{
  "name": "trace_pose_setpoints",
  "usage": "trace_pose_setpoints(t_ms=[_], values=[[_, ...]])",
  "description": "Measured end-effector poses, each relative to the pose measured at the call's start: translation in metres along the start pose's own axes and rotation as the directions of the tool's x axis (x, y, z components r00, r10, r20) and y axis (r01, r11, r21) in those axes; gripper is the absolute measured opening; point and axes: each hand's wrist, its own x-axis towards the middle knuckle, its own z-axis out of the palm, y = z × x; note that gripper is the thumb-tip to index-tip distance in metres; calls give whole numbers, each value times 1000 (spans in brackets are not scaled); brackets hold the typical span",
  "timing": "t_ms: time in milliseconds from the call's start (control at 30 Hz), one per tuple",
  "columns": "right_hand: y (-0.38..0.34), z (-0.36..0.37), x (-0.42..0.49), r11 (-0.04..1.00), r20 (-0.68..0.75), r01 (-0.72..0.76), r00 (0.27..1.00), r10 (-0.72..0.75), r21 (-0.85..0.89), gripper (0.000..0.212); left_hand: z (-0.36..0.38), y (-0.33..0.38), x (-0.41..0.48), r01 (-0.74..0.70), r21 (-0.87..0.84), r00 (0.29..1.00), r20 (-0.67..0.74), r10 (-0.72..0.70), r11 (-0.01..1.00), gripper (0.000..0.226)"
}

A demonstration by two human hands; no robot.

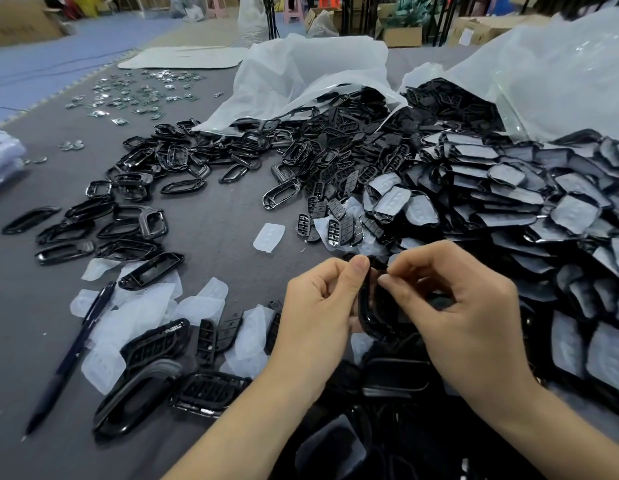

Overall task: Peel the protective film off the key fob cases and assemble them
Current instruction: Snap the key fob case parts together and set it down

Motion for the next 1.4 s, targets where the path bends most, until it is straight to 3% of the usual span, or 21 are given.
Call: trace_pose_setpoints(t_ms=[267,333,400,500,667,833,1100,1167,1267,1400], values=[[0,4,-3,1000,-12,24,1000,-24,-7,12,1,-4,-1,76,-85,992,112,-66,993,30],[2,3,0,1000,-30,2,1000,-2,-13,15,0,-6,-1,83,-85,984,162,-68,993,19],[5,1,2,995,-45,-86,995,88,55,22,-1,-5,-1,84,-88,975,211,-64,993,15],[11,0,5,930,13,-276,960,281,244,30,-1,-5,-1,-7,17,978,207,3,1000,32],[11,2,6,833,131,-402,915,382,380,16,-2,0,-1,-143,193,978,178,109,971,40],[10,3,6,901,113,-347,938,329,260,25,-2,-3,-2,-208,355,974,157,161,911,39],[9,-4,10,977,149,-211,967,206,18,11,-4,-4,-1,-260,487,965,168,202,834,25],[13,-10,14,980,118,-195,973,197,-34,12,-6,-3,3,-267,489,962,89,257,830,26],[24,-20,22,964,80,-164,980,184,-212,8,-22,4,14,-206,372,951,-141,275,905,23],[30,-19,19,908,210,-90,959,190,-410,13,-42,11,23,-162,232,898,-369,240,959,22]])
